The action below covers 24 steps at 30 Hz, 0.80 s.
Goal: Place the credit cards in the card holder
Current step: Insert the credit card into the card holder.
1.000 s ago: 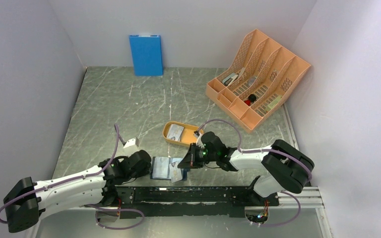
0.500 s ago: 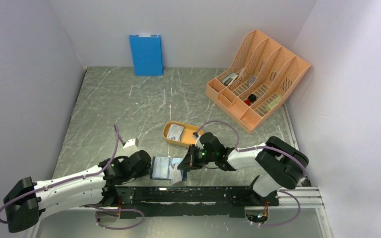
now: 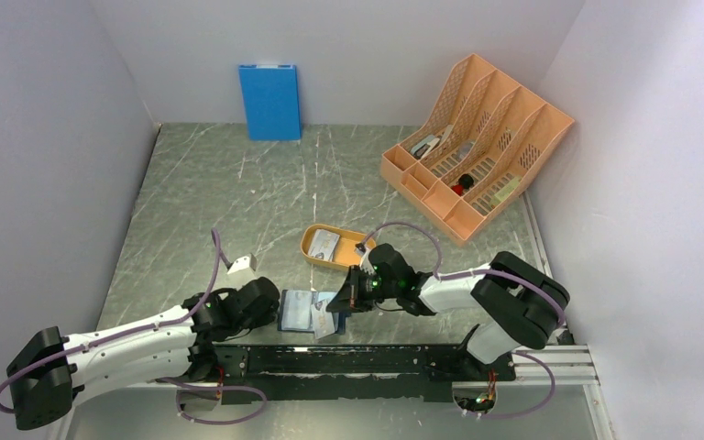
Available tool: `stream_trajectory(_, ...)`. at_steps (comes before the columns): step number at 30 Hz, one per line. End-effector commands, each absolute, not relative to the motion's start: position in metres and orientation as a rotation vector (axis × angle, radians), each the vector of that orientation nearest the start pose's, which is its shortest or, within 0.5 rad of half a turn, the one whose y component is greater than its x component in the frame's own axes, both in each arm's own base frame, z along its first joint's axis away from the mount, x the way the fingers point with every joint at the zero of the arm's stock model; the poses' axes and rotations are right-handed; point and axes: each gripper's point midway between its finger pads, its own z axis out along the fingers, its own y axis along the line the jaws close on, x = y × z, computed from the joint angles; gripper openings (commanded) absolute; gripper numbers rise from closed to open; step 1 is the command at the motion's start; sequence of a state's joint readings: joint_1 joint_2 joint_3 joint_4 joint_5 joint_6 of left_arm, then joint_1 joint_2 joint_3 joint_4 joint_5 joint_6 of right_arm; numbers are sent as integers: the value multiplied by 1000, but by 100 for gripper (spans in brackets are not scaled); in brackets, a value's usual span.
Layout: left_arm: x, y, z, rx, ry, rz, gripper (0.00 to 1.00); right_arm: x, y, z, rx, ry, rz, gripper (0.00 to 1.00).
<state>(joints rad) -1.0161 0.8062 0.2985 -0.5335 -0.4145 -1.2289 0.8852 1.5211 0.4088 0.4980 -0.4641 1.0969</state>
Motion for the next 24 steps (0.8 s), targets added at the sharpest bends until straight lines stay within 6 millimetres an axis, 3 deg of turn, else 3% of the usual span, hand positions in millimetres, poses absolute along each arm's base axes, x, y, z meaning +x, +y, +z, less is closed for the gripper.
stream_trajectory(1, 122, -135, 4, -380, 2550, -307, 28, 131, 336, 52, -59, 2571, 1491, 0)
stream_trajectory(24, 116, -142, -5, -360, 2586, -344, 22, 144, 349, 44, 5, 2560, 1503, 0)
